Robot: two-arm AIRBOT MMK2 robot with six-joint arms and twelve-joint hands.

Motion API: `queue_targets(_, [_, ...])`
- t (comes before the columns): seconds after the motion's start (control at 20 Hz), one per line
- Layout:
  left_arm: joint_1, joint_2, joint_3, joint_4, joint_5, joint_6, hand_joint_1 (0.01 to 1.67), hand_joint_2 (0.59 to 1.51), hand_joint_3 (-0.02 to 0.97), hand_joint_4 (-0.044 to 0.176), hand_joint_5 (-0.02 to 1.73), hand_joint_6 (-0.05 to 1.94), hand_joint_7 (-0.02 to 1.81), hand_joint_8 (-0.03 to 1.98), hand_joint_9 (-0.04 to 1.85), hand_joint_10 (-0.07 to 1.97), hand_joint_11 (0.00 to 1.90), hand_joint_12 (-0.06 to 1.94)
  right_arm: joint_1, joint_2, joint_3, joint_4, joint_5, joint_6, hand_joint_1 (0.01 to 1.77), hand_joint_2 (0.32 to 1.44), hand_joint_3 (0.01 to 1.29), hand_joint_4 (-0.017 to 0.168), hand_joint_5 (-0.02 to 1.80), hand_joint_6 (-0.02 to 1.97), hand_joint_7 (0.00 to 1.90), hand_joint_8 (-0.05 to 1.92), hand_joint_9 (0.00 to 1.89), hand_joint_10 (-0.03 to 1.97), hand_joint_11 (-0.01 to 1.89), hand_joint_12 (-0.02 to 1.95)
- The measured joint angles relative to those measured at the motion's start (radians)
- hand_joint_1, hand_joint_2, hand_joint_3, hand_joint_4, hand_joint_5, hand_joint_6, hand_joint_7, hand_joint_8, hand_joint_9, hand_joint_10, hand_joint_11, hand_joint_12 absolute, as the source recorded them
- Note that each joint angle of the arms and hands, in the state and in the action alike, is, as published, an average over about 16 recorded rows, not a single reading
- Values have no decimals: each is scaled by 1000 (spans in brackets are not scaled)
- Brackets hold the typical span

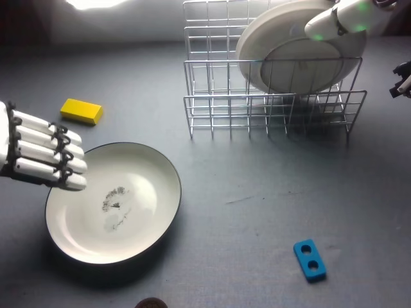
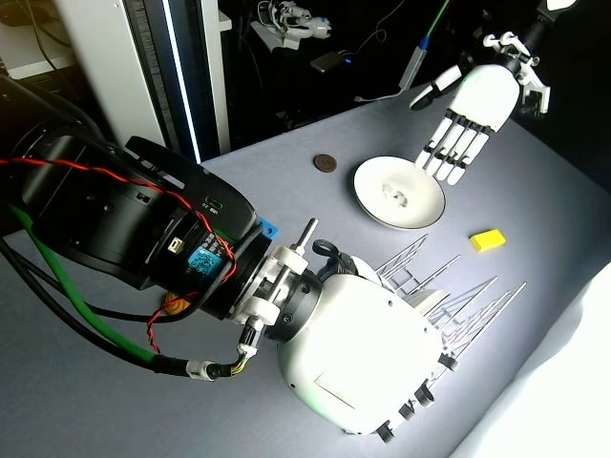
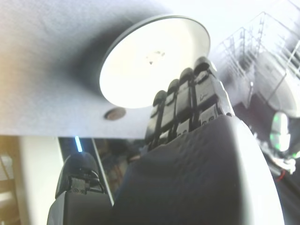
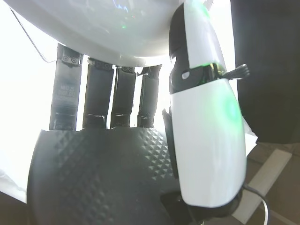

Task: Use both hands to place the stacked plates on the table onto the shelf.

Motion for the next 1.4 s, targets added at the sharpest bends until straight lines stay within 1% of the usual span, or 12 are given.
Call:
queue_targets(0.3, [40, -23, 17, -6, 41, 2, 17, 1108, 9, 0, 23, 14, 23, -4, 16, -4, 13, 0, -8, -1, 1, 1, 10, 2, 1093, 1044, 16, 5, 931, 601, 1031, 364, 1125, 7, 671, 1214])
queue_targets(0.6, [64, -37, 32, -9, 68, 3, 17, 1109, 8, 0, 24, 14, 20, -4, 16, -5, 13, 0, -5, -2, 1, 3, 11, 5, 999, 1033, 16, -3, 951, 282, 1036, 45, 1055, 21, 599, 1238])
queue_targets(0.75, [71, -41, 36, -10, 76, 3, 17, 1109, 8, 0, 28, 14, 21, -4, 17, -4, 13, 1, 2, -1, 1, 3, 8, 6, 968, 1016, 16, -1, 967, 103, 1034, 18, 1036, 27, 572, 1228])
queue_targets(0.85, [75, -42, 37, -11, 79, 3, 17, 1110, 8, 0, 32, 14, 22, -4, 17, -5, 13, 1, 9, 1, 0, 3, 5, 6, 961, 1006, 16, -1, 967, 44, 1020, 16, 1020, 27, 548, 1226])
queue_targets(1.15, [86, -43, 38, -12, 85, 2, 17, 1111, 7, 0, 43, 14, 21, -4, 13, -5, 12, 1, 39, 12, -10, -25, -1, 3, 968, 1000, 16, -1, 935, 39, 962, 12, 953, 19, 466, 1215])
queue_targets(1.25, [90, -43, 37, -13, 87, 2, 16, 1112, 7, 0, 46, 14, 23, -4, 10, -7, 13, 1, 50, 18, -19, -58, 3, 1, 970, 1000, 16, -1, 922, 38, 942, 12, 928, 17, 437, 1214])
queue_targets(1.4, [96, -43, 37, -14, 89, 2, 16, 1112, 7, 0, 52, 13, 27, -4, 4, -10, 13, 2, 66, 30, -45, -140, 22, -2, 973, 999, 16, -1, 901, 39, 918, 12, 899, 13, 404, 1219])
